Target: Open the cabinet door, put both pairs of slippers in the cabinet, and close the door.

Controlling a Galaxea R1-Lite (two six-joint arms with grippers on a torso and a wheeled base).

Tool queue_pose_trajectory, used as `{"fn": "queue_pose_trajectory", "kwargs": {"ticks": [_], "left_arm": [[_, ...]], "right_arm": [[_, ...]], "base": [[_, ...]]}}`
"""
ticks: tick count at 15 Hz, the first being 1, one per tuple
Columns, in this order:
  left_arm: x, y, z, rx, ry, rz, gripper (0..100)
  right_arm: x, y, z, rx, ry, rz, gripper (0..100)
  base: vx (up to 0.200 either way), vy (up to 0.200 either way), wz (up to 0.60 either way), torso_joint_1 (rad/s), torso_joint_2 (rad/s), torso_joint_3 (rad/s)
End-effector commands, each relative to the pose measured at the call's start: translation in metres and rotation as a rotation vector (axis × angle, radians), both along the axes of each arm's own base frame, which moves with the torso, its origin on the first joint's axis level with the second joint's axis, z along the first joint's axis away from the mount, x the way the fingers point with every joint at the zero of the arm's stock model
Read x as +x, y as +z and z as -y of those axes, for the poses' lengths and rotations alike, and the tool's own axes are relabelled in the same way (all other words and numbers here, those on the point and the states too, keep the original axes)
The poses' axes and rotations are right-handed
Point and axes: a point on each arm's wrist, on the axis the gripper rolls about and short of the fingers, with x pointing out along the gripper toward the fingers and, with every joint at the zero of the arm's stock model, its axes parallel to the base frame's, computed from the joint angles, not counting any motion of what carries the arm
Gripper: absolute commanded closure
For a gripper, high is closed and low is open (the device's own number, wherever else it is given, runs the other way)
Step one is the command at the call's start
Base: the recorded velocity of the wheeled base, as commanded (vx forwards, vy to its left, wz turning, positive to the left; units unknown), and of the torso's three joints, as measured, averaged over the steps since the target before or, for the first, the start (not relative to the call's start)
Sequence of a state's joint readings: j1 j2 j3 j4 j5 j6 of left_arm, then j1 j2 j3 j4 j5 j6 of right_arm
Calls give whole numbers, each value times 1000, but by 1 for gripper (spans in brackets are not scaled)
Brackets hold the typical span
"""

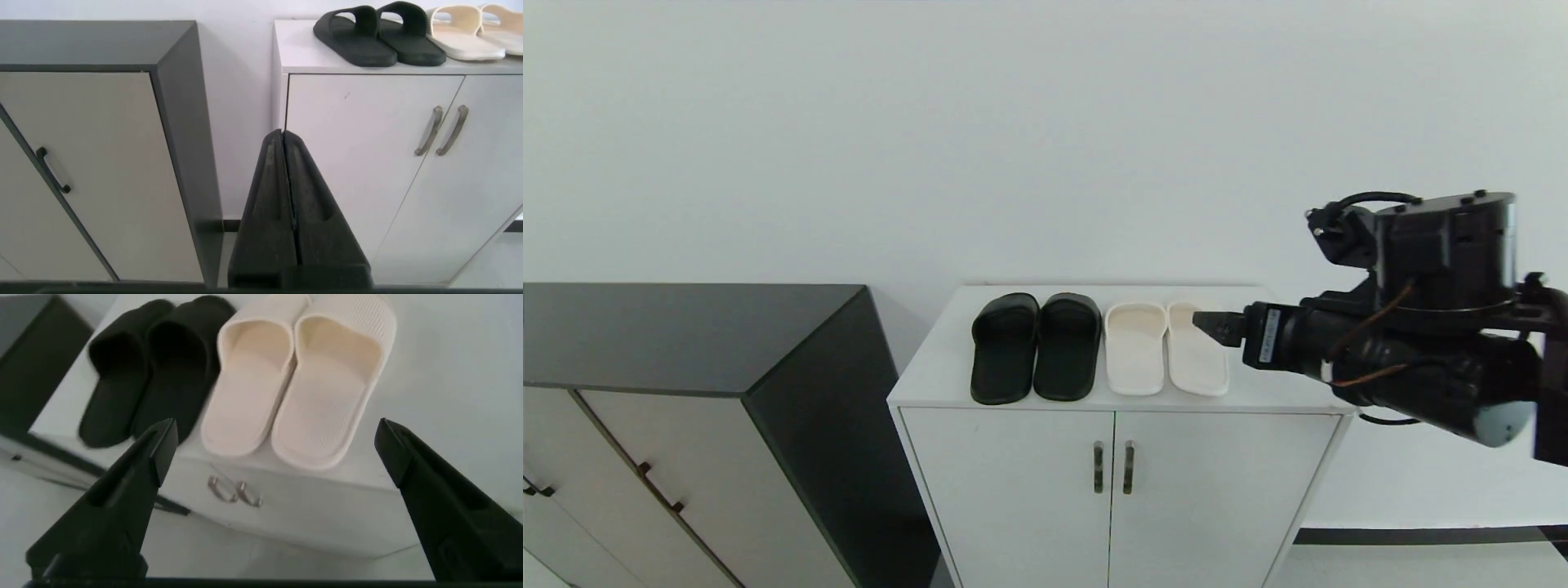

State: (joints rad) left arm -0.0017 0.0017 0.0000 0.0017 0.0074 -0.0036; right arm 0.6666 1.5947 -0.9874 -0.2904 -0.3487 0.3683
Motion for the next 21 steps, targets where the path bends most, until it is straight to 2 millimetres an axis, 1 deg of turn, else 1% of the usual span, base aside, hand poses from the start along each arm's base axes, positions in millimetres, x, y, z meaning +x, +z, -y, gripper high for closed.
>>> {"fn": "queue_pose_trajectory", "kwargs": {"ticks": [1, 2, 3, 4, 7, 8, 9, 10, 11, 13, 15, 18, 21], "left_arm": [[0, 0, 0, -1, 0, 0, 100], [0, 0, 0, 1, 0, 0, 100], [0, 0, 0, 1, 0, 0, 100], [0, 0, 0, 1, 0, 0, 100], [0, 0, 0, -1, 0, 0, 100], [0, 0, 0, 1, 0, 0, 100], [0, 0, 0, 1, 0, 0, 100], [0, 0, 0, 1, 0, 0, 100], [0, 0, 0, 1, 0, 0, 100], [0, 0, 0, -1, 0, 0, 100], [0, 0, 0, -1, 0, 0, 100], [0, 0, 0, -3, 0, 0, 100], [0, 0, 0, -4, 0, 0, 100]], "right_arm": [[34, -26, -34, -42, -17, -27, 0], [41, -30, -40, -50, -37, -22, 0], [52, -41, -50, -82, -80, -23, 0], [61, -47, -58, -98, -110, -20, 0], [80, -59, -74, -108, -140, -5, 0], [91, -67, -80, -133, -190, 4, 0], [96, -69, -84, -136, -217, 14, 0], [108, -76, -93, -147, -249, 27, 0], [113, -77, -97, -146, -249, 34, 0], [132, -83, -100, -152, -268, 46, 0], [147, -89, -98, -155, -295, 43, 0], [159, -102, -96, -172, -312, 26, 0], [169, -98, -95, -166, -324, 43, 0]], "base": [[0, 0, 0, 0, 0, 0], [0, 0, 0, 0, 0, 0], [0, 0, 0, 0, 0, 0], [0, 0, 0, 0, 0, 0], [0, 0, 0, 0, 0, 0], [0, 0, 0, 0, 0, 0], [0, 0, 0, 0, 0, 0], [0, 0, 0, 0, 0, 0], [0, 0, 0, 0, 0, 0], [0, 0, 0, 0, 0, 0], [0, 0, 0, 0, 0, 0], [0, 0, 0, 0, 0, 0], [0, 0, 0, 0, 0, 0]]}}
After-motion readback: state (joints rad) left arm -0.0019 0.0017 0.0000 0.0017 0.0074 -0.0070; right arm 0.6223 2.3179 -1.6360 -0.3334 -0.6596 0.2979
